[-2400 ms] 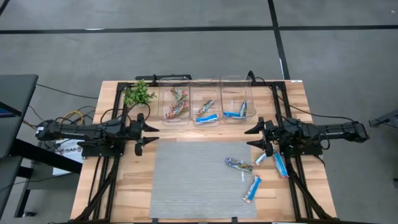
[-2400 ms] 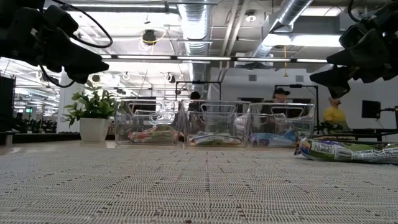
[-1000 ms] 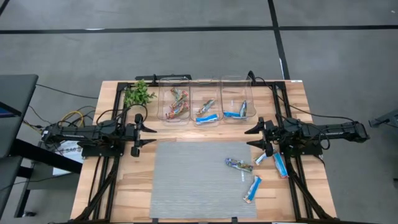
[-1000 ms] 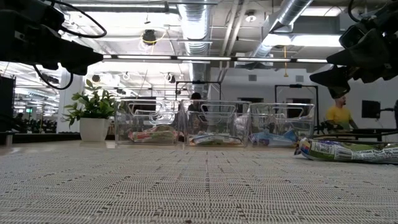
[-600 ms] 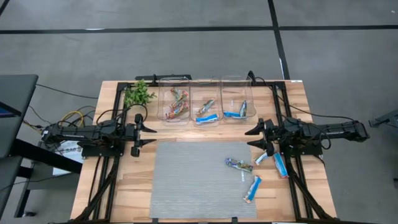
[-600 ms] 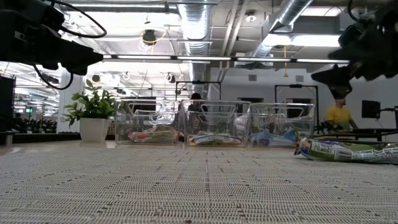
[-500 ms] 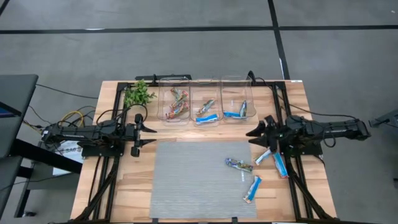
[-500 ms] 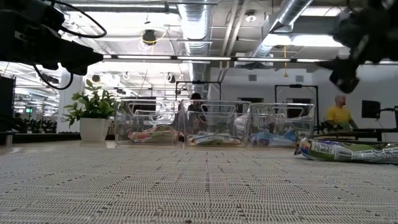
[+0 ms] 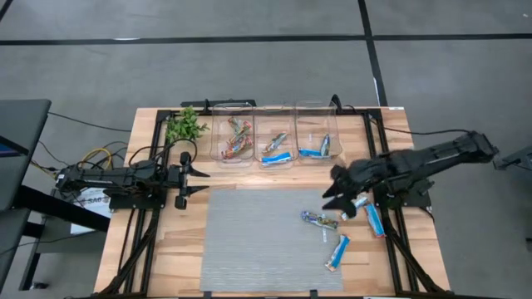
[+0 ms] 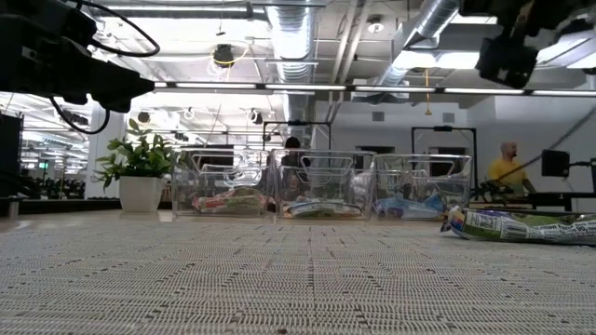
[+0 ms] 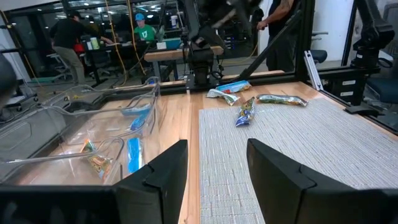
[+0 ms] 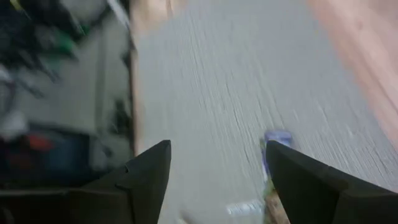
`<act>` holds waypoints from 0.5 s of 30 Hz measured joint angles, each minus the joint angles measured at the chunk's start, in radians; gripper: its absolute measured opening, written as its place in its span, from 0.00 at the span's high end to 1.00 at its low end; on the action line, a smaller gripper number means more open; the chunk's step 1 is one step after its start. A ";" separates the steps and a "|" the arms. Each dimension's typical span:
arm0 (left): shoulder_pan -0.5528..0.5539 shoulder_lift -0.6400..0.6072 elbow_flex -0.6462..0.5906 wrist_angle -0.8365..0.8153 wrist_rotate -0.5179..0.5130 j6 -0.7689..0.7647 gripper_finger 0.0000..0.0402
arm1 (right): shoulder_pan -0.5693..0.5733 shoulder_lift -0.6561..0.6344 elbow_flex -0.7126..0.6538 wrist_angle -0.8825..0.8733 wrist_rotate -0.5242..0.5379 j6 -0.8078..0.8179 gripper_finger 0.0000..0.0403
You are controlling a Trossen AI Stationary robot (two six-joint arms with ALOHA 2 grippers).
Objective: Pick and place Granola Bars by type
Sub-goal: Put the blue granola bar into the right transparent bin
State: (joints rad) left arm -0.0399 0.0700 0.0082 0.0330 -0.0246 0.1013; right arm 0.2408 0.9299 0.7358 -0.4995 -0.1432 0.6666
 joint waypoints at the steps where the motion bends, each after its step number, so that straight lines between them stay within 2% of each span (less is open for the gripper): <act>1: 0.000 0.000 0.000 0.000 0.000 0.000 0.60 | 0.015 0.051 0.030 -0.031 0.000 -0.028 0.37; 7: 0.000 0.000 0.000 0.000 0.000 0.000 0.60 | 0.071 0.304 0.126 -0.129 0.034 -0.167 0.37; 15: 0.000 0.000 0.000 0.000 0.000 0.000 0.60 | 0.143 0.560 0.141 -0.140 0.162 -0.180 0.37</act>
State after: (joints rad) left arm -0.0396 0.0700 0.0082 0.0330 -0.0246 0.1013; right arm 0.3837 1.4901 0.8768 -0.6394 0.0192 0.4869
